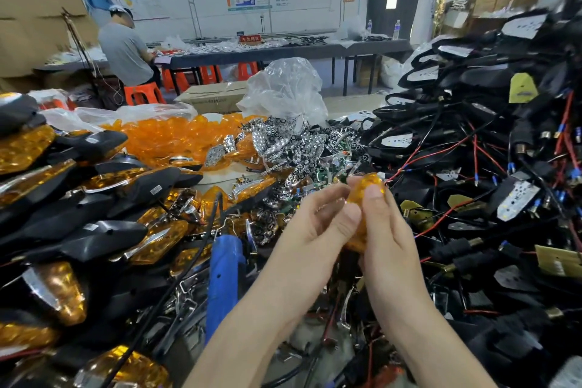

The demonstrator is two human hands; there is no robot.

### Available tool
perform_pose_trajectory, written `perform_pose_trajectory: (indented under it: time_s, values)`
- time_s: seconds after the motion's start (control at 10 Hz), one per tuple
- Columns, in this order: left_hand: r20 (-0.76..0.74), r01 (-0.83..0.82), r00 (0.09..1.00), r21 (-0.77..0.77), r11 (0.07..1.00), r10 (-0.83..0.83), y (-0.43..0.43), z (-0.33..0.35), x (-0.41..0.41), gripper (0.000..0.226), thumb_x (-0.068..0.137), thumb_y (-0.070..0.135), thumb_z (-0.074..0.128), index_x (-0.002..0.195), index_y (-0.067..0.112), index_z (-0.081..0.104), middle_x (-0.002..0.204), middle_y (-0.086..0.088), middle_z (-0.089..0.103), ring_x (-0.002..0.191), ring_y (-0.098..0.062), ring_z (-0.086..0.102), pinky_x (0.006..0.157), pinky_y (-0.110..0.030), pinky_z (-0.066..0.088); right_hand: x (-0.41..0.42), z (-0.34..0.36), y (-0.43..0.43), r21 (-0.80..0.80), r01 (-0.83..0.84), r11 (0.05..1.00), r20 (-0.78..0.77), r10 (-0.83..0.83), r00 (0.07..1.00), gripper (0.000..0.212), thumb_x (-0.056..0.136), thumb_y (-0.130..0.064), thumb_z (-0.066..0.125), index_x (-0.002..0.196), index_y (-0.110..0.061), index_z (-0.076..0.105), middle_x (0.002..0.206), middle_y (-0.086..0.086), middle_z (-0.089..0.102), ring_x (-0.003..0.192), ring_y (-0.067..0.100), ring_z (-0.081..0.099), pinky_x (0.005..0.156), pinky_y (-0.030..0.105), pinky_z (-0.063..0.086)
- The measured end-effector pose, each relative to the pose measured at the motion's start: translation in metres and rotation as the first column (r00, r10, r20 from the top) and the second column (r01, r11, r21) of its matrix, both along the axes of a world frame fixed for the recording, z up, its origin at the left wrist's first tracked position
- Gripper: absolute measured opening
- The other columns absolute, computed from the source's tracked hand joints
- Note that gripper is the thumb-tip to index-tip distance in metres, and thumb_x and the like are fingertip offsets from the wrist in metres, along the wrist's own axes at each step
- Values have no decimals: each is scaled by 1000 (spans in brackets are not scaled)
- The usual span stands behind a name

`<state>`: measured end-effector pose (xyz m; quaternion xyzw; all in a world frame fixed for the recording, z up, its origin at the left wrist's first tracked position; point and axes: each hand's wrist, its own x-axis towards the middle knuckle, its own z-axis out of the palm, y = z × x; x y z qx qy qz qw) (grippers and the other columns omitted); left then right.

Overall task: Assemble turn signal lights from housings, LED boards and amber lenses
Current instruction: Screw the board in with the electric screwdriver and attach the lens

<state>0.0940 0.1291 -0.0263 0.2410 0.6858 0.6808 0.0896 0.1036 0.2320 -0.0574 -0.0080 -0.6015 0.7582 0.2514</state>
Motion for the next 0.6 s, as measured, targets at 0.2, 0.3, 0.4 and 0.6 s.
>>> perform_pose_trajectory:
  time_s: [0.2, 0.3, 0.4, 0.6]
  values:
    - [-89, -74, 994, -92, 993, 66, 6, 2, 7, 37, 100, 15, 54, 129, 36, 56, 120, 16, 69, 114, -1, 63, 100, -34, 50, 3, 3, 0, -152, -2, 988, 35, 7, 999, 39, 85, -64, 58, 114, -40, 71, 115, -11, 75, 114, 11, 68, 104, 40, 50]
    - [-92, -104, 991, -73, 992, 97, 6, 2, 11, 35, 100, 15, 54, 127, 36, 58, 116, 14, 71, 110, -5, 66, 97, -34, 52, 5, 5, 0, -97, 10, 995, 16, -9, 1000, 37, 78, -70, 56, 104, -47, 70, 109, -13, 75, 106, 7, 70, 94, 33, 52]
    - [-85, -95, 992, -82, 992, 88, 5, 3, 14, 34, 99, 16, 55, 126, 36, 59, 114, 13, 72, 108, -6, 67, 96, -33, 52, 7, 5, 1, -110, 11, 994, 7, -10, 1000, 31, 84, -66, 55, 103, -46, 70, 107, -13, 75, 103, 6, 70, 88, 29, 51]
    - [-109, -159, 983, -126, 979, 146, 3, 7, 16, 34, 99, 16, 55, 128, 34, 54, 117, 5, 70, 100, -5, 68, 91, -31, 54, 7, 7, 3, -142, -18, 990, 14, 20, 1000, 27, 82, -63, 64, 97, -41, 71, 98, -13, 74, 93, 4, 69, 84, 29, 49]
